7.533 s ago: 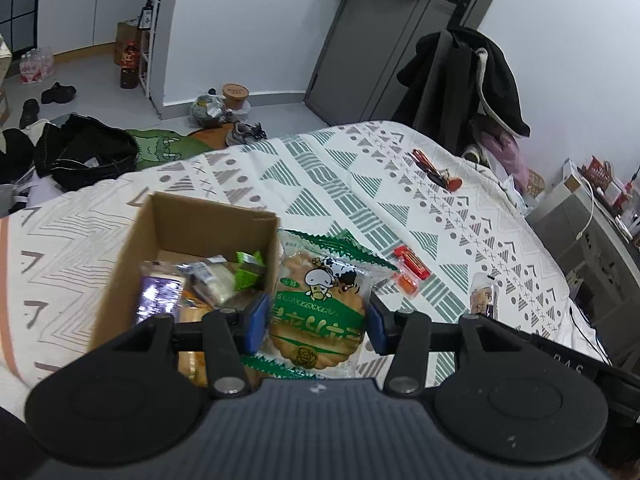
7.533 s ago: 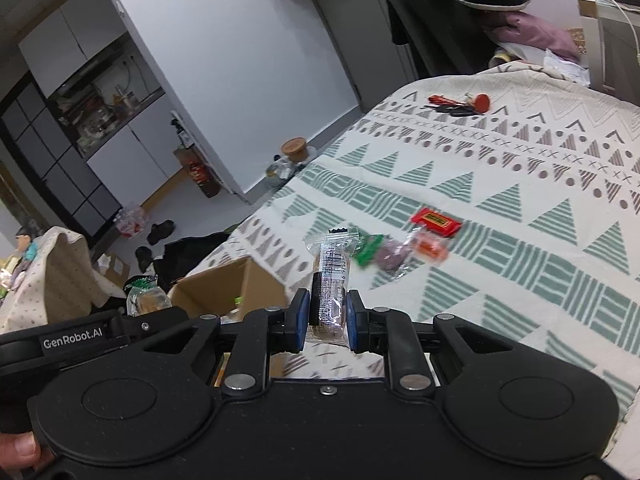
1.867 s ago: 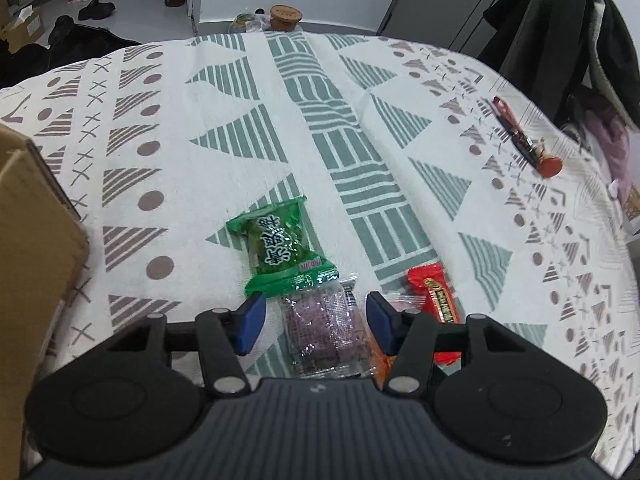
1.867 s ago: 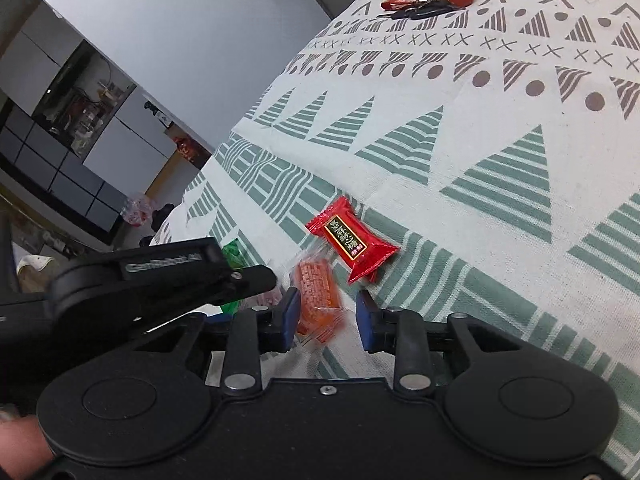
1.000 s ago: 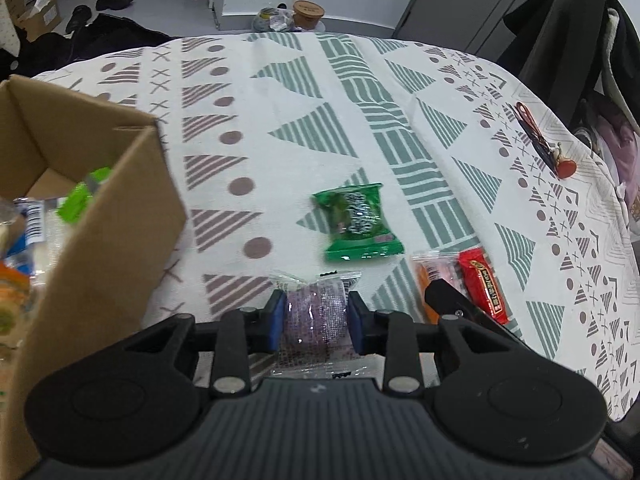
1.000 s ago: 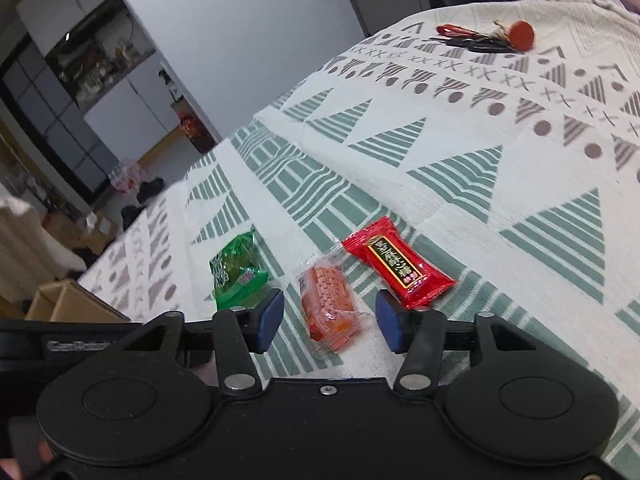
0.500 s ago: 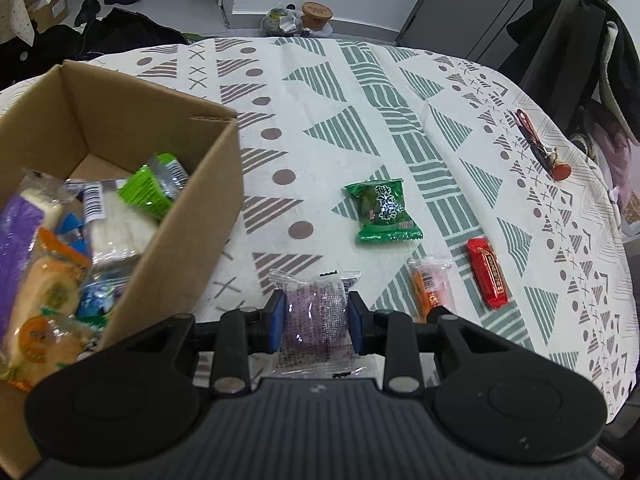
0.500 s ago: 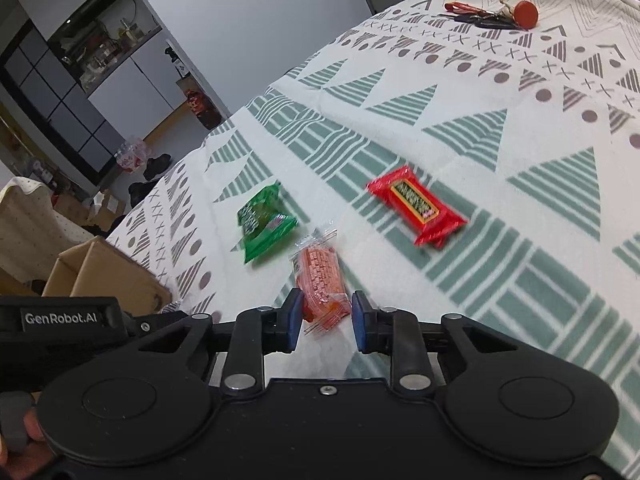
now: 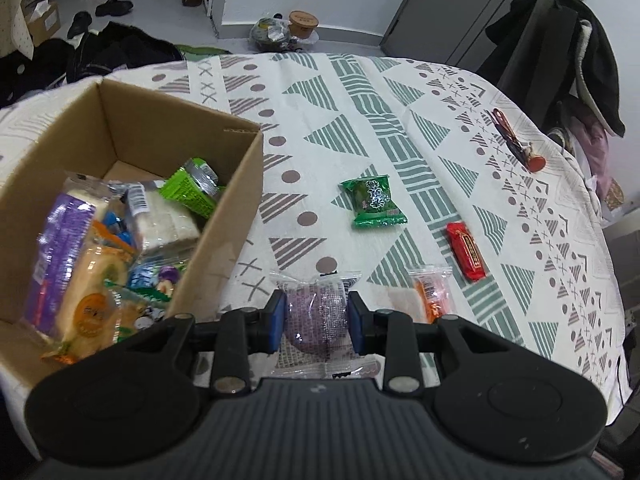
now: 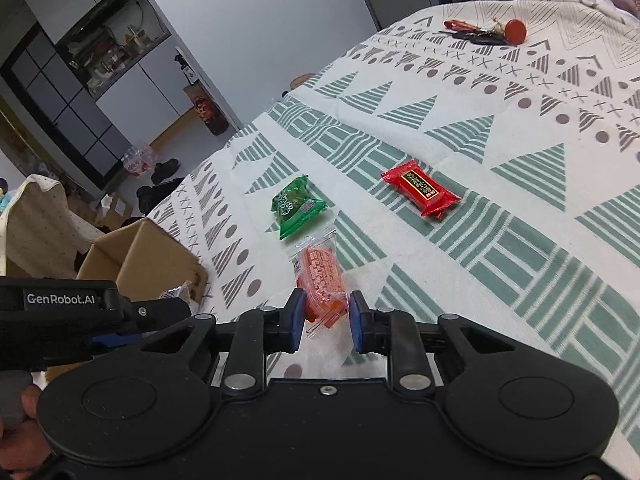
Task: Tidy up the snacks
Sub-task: 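Carry purple candy and orange candy toward the box in both tools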
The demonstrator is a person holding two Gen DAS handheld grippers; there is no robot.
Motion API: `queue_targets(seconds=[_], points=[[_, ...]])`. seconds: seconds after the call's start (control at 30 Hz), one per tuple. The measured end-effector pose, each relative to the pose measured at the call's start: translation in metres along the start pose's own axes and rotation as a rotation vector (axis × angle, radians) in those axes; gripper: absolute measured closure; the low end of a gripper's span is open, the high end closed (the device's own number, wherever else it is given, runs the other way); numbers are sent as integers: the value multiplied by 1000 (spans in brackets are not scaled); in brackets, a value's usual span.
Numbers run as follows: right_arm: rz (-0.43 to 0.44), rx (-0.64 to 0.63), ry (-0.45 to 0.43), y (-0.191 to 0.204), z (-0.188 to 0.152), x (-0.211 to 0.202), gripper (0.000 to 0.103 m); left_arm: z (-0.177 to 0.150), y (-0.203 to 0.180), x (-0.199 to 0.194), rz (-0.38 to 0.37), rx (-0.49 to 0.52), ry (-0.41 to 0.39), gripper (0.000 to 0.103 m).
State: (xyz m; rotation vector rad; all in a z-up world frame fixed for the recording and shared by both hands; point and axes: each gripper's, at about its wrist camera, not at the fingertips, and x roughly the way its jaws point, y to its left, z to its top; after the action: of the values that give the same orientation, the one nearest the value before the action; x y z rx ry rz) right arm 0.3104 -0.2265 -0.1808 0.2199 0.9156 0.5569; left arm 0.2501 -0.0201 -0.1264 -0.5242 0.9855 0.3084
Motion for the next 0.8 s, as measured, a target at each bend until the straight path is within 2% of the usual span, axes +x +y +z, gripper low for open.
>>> queue_targets(seconds=[0.3, 0.6, 0.8], points=[[-3, 40, -47, 15, -7, -40, 80, -6, 5, -33, -42, 35, -21, 72], [-1, 17, -97, 45, 3, -74, 80, -8, 10, -66, -74, 94, -60, 72], [-1, -8, -105, 73, 7, -83, 80, 1, 22, -87, -87, 106, -93, 72]])
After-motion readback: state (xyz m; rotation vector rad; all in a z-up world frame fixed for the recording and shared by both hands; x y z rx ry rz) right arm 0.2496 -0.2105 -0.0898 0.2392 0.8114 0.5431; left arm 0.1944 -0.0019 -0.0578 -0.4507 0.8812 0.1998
